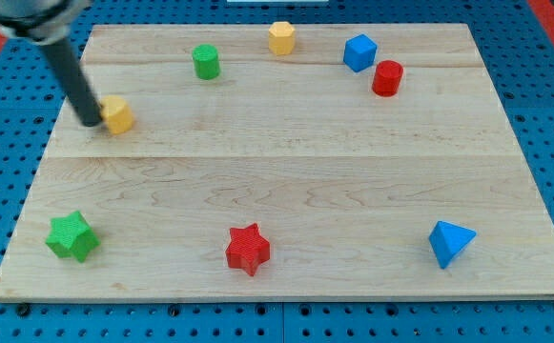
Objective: Move the blue triangle above the red star
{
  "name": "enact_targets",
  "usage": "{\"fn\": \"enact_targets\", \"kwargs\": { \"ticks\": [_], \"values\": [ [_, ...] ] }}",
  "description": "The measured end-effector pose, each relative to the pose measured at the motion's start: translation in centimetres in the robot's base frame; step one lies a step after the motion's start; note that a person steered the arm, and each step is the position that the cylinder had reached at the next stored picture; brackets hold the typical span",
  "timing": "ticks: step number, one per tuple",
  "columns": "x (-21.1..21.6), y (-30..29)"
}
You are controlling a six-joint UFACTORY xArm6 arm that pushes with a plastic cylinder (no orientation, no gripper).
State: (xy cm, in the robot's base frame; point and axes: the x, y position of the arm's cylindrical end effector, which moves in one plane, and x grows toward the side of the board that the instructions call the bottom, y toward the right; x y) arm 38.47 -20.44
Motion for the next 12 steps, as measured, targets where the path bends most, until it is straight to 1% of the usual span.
{"fn": "enact_targets", "kwargs": {
  "ticks": [1, 2, 3, 4, 5, 6, 7, 8, 9, 10, 11, 12],
  "values": [
    [-0.1, 5.8],
    [0.1, 5.9],
    [0.1, -0.6],
    [5.7, 2.1],
    [8.2, 11.0],
    [10.5, 21.9],
    [11.7, 35.9],
    [17.9, 43.8],
    [22.5, 43.1],
    [17.9, 37.5],
    [13.6, 37.1],
    [12.1, 35.7]
  ]
}}
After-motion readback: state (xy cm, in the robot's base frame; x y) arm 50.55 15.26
